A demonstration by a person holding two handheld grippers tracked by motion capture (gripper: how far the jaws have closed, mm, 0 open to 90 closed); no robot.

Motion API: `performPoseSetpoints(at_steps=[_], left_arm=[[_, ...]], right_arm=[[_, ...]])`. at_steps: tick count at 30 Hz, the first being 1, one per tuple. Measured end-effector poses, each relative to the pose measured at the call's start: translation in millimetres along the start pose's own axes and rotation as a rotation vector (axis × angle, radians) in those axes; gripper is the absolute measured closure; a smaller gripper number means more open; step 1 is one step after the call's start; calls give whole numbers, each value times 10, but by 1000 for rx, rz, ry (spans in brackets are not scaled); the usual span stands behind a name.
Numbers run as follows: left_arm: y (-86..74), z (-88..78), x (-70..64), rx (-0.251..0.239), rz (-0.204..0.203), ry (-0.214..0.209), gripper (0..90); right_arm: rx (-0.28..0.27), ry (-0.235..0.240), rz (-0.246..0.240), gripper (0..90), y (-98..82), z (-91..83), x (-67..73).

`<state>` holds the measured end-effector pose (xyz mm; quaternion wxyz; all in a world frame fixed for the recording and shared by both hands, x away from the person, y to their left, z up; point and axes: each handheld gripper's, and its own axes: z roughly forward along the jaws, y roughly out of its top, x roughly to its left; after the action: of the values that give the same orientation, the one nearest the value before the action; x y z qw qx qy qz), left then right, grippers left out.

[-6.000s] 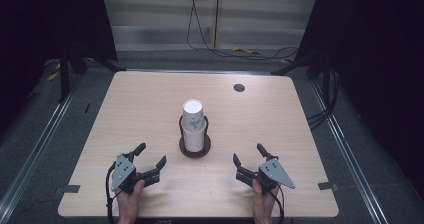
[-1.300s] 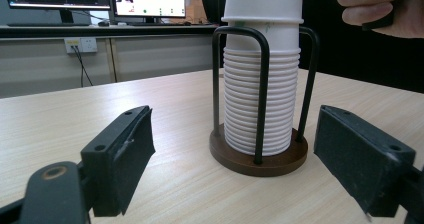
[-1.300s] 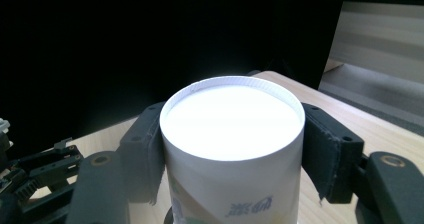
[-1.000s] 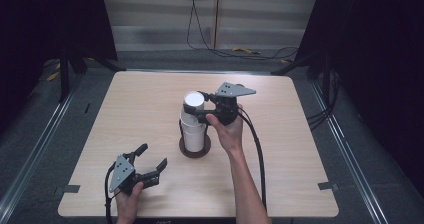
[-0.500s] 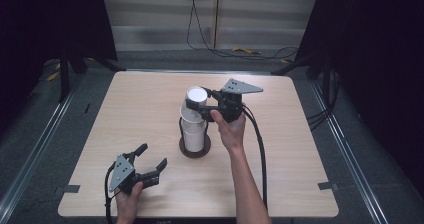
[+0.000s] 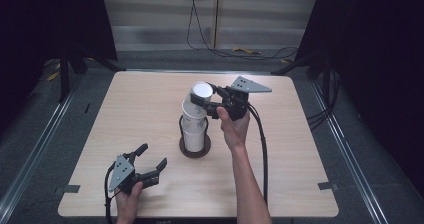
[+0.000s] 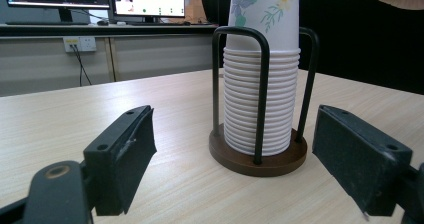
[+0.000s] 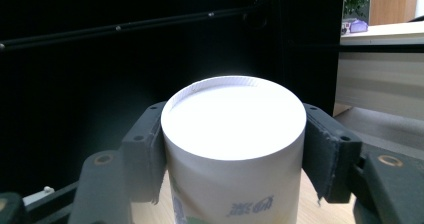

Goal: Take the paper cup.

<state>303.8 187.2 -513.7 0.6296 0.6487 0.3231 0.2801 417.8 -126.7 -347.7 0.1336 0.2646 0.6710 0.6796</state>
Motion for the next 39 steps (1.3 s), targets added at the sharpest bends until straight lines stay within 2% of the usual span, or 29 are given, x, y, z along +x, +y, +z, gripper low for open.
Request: performPoseSetpoints(at_steps=[10,12,15,17,20,21,23,25,28,29,30,33,39], left_arm=[[3,-5,13,4,11,6,166],[2,-3,18,4,3,-2,163],[2,-5,25,3,-5,-7,163],[2,-5,28,4,-6,-11,163],[1,-7,30,1,-3,-20,162],[1,-8,38,2,-10,-15,163],[4,-4,54,8,-33,-14,163],[2,-6,54,4,-30,-22,159],[5,3,23,7,-4,-14,160],[7,6,25,8,-5,-26,160],[6,-1,30,10,-5,-15,162],[3,-4,35,8,-14,-22,161],[11,12,27,24,-8,-13,162]], right_arm=[[-39,-22,4,354,49,-201,13],[-43,-33,13,354,64,-235,20],[-48,-42,1,355,58,-316,52],[-57,-47,26,356,37,-366,41],[-37,-72,12,356,14,-424,36],[-38,-69,19,356,2,-449,29],[-64,-38,63,356,-15,-485,9],[-29,-84,20,357,-8,-515,51],[-5,-103,-2,358,-41,-570,82],[-3,-104,-3,358,-59,-593,93],[3,-106,-4,359,-79,-619,98],[11,-107,-1,360,-126,-661,108],[25,-125,10,363,-285,-864,120]])
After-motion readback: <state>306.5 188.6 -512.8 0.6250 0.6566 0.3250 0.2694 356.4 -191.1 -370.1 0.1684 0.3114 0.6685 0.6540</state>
